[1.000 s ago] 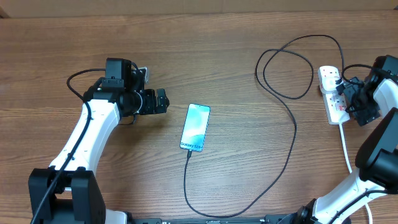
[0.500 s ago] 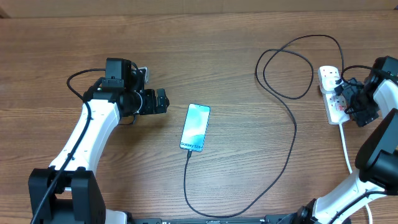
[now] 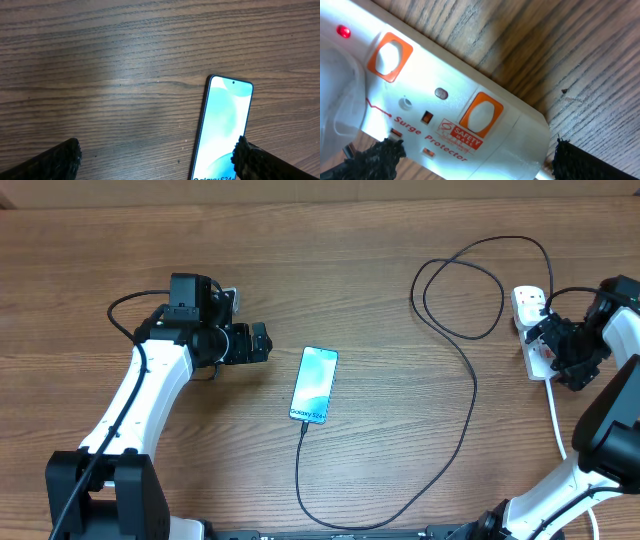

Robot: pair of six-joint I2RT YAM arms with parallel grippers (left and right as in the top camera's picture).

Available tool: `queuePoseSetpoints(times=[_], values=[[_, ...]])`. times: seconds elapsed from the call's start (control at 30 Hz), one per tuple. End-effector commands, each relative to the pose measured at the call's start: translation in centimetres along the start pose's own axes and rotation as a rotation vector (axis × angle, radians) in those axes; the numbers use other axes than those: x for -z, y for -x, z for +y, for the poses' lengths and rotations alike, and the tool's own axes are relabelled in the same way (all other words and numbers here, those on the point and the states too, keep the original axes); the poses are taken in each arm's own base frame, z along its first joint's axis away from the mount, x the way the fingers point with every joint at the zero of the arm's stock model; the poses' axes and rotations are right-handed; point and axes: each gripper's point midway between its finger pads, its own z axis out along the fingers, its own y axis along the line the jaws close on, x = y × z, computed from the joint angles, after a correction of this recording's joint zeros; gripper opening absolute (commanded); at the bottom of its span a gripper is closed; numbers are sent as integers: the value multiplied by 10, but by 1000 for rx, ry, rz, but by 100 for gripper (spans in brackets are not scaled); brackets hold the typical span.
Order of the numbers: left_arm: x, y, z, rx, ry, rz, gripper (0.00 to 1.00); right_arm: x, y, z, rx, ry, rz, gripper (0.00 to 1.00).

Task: Plug charger to phone and switch on socket
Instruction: 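Press the orange switch beside the plugged socket with the right gripper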

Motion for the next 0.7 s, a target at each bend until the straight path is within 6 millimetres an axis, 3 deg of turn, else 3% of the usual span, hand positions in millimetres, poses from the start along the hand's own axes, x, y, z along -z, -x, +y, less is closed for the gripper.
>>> queuePoseSetpoints(times=[0.0,0.1,0.67], values=[[11,11,-4,-9,-4,-42,100,17,3,16,128,96,-17,100],[11,11,-4,-9,-4,-42,100,23,0,29,213,168,-15,100],[11,11,-4,-9,-4,-42,100,24,9,32,234,177,-54,100]])
